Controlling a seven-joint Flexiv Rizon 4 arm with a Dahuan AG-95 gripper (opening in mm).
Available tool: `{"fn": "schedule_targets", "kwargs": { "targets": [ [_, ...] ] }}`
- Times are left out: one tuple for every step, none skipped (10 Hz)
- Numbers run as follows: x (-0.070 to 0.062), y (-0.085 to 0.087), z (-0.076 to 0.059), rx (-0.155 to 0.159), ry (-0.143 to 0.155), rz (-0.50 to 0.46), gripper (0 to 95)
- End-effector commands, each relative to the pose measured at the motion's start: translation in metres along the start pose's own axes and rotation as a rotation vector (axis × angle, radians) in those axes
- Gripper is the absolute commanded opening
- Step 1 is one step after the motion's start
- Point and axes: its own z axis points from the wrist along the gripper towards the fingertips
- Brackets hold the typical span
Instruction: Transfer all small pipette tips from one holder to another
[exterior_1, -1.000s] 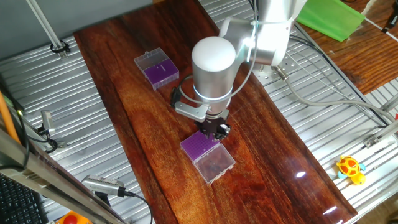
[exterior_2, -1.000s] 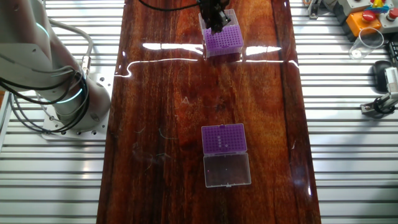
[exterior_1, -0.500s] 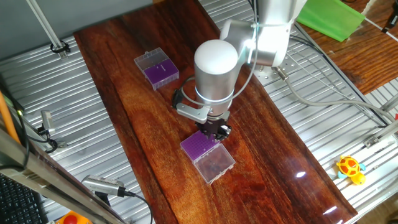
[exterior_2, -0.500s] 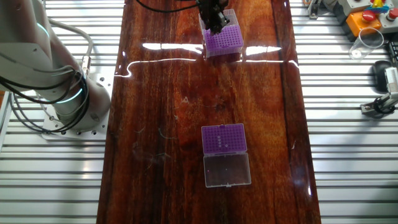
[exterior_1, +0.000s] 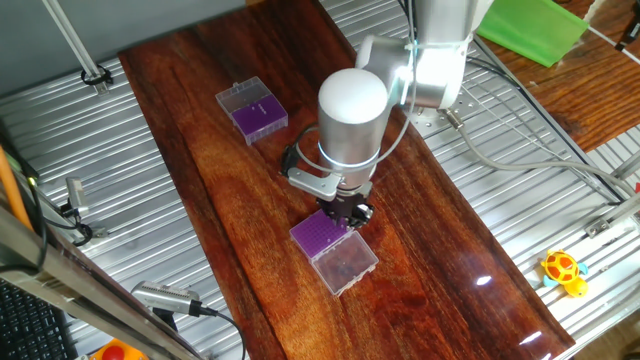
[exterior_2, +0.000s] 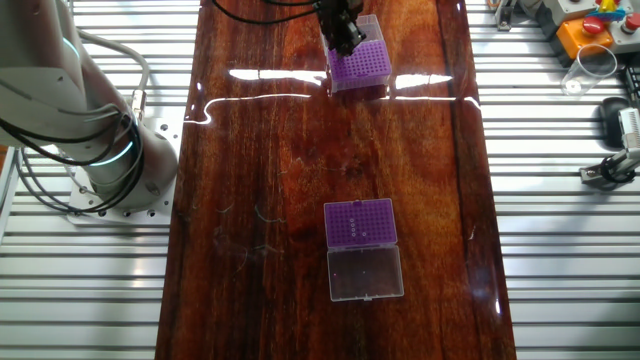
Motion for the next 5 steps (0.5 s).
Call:
{"fn": "schedule_targets", "kwargs": {
  "targets": [
    [-0.0007, -0.0003, 0.0012, 0.005, -0.003, 0.003, 0.0],
    [-0.0010, -0.0005, 0.0014, 0.007, -0.005, 0.003, 0.0],
    [-0.0015, -0.0010, 0.0019, 0.008, -0.006, 0.003, 0.0],
    [-0.0021, -0.0015, 0.0028, 0.008, -0.007, 0.003, 0.0],
    [-0.0025, -0.0017, 0.0028, 0.005, -0.005, 0.003, 0.0]
  ]
}}
